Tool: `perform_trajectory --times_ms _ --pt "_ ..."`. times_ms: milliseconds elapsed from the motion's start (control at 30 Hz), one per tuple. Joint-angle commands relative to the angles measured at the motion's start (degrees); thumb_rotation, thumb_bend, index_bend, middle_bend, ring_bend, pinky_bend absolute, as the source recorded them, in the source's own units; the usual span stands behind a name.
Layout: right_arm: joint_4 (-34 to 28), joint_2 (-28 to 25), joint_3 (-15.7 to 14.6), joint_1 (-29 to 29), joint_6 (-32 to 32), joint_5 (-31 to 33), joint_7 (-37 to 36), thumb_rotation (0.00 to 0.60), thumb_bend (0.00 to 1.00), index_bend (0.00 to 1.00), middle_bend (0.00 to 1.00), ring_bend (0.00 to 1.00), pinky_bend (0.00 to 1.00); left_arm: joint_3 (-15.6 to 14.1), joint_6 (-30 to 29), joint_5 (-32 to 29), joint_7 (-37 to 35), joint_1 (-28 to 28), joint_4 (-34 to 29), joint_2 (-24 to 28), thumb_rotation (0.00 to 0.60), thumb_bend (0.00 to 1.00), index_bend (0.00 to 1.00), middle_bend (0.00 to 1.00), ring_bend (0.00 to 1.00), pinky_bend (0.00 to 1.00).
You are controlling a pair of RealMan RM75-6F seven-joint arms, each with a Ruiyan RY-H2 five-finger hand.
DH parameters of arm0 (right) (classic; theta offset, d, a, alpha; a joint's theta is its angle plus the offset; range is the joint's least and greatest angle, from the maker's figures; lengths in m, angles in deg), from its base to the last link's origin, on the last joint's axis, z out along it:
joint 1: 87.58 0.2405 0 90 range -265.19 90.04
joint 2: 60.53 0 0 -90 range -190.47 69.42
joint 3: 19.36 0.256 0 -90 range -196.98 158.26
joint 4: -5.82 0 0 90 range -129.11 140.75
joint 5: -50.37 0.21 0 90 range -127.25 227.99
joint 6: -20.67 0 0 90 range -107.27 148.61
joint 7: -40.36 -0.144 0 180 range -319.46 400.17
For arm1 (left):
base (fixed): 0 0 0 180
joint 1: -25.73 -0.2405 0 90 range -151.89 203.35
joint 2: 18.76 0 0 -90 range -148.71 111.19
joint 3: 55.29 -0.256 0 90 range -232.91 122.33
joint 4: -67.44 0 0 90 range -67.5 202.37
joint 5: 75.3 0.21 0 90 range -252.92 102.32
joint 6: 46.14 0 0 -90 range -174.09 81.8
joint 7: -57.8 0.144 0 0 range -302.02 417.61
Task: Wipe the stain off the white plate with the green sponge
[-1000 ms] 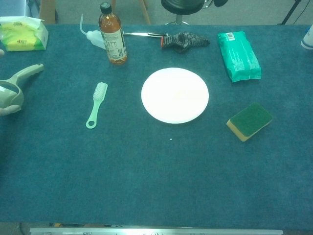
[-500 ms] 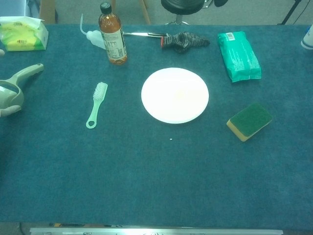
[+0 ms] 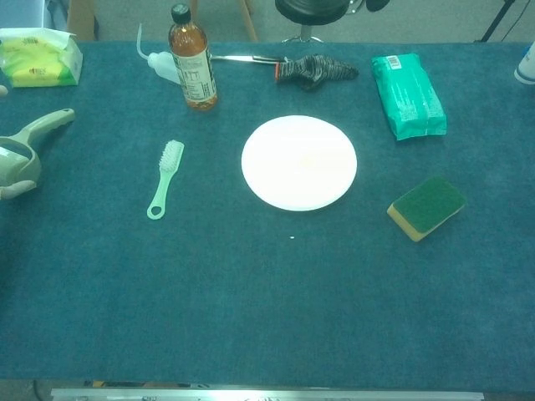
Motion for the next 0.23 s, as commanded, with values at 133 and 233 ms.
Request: perform_trajectory --times_ms 133,233 --pt "-0.22 -0.03 0.48 0.07 1.03 -0.51 0.03 0.600 0.00 0.06 0.25 0.18 0.51 -0.08 0.07 -0.08 -0.21 -0.06 0.19 -0.01 0.600 0.09 0.11 0.00 0.04 0.28" --pt "-0.22 -0.06 0.69 0.03 1.40 -0.76 -0.01 0.600 0.00 0.06 0.25 0.18 0.51 -0.25 -0.06 -0.06 -0.26 -0.25 0.20 0.04 0.600 0.09 0.11 0.00 0.04 0.28"
